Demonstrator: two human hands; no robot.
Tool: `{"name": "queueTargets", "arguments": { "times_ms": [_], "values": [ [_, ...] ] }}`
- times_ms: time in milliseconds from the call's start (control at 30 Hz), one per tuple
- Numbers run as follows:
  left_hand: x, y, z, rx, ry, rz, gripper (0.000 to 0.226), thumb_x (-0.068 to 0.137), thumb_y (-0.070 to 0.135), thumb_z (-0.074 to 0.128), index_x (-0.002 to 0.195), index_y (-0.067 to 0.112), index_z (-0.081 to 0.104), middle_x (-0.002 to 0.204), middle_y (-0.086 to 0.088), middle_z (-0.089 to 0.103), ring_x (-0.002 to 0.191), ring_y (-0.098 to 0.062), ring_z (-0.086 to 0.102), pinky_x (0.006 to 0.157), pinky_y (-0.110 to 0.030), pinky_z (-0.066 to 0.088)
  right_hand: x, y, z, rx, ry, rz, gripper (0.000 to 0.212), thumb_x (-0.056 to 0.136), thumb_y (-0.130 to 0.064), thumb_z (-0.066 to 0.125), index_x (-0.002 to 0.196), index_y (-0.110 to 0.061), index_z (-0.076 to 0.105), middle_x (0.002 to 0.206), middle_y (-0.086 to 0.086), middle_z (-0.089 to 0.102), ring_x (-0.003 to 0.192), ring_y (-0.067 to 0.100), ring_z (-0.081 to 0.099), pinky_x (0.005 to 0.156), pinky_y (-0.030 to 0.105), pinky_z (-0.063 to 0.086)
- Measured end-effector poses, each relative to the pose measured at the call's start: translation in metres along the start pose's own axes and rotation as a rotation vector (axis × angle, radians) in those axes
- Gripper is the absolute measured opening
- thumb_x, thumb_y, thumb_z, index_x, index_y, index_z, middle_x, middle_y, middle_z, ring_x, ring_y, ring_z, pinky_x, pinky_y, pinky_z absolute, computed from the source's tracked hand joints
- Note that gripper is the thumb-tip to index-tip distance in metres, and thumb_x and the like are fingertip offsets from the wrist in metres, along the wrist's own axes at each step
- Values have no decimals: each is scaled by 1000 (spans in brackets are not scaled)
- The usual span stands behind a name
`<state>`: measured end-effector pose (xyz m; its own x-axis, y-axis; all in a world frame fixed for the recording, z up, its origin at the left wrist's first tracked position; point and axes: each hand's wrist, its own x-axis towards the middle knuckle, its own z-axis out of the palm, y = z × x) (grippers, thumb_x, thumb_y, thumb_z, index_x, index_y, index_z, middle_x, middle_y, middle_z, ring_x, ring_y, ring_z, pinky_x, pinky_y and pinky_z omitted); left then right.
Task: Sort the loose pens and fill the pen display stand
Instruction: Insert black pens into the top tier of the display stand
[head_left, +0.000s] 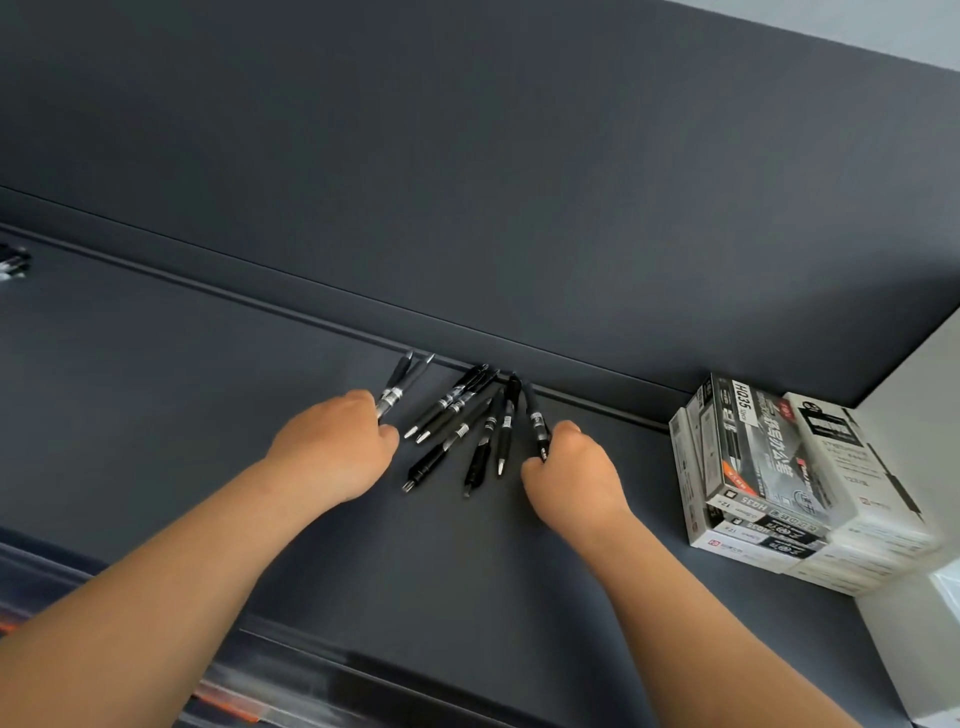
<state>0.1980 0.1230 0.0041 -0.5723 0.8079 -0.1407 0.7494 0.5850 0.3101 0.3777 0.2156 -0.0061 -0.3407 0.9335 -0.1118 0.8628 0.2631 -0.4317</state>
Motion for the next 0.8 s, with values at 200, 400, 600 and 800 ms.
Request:
{"name": "queueTargets", "arguments": {
  "times_ms": [200,400,600,800],
  "values": [
    [20,22,6,-42,66,67,17,96,27,36,90,11,40,83,0,46,77,-23,47,63,-31,32,5,5,-1,12,-1,-33,20,94,-8,38,113,-3,42,94,10,56,76,22,47,64,24,35],
    [43,50,19,27,-22,109,37,96,39,48,118,9,42,123,-11,48,110,-31,50,76,-33,35,5,16,1,304,1,-8,7,91,-4,38,95,-10,39,65,0,42,54,16,40,53,27,35],
    [55,55,19,79,-131,72,35,91,35,56,110,9,42,106,-7,55,88,-24,52,68,-31,38,-2,20,-13,535,-5,-2,15,94,-7,39,104,-14,48,79,7,58,61,19,49,54,27,44],
    [52,57,10,132,-178,111,18,88,26,52,78,16,42,76,-1,50,64,-16,48,51,-27,34,-12,16,-27,713,-66,-19,13,97,-14,42,102,-20,52,84,-7,63,54,4,52,53,15,42]
  ]
}}
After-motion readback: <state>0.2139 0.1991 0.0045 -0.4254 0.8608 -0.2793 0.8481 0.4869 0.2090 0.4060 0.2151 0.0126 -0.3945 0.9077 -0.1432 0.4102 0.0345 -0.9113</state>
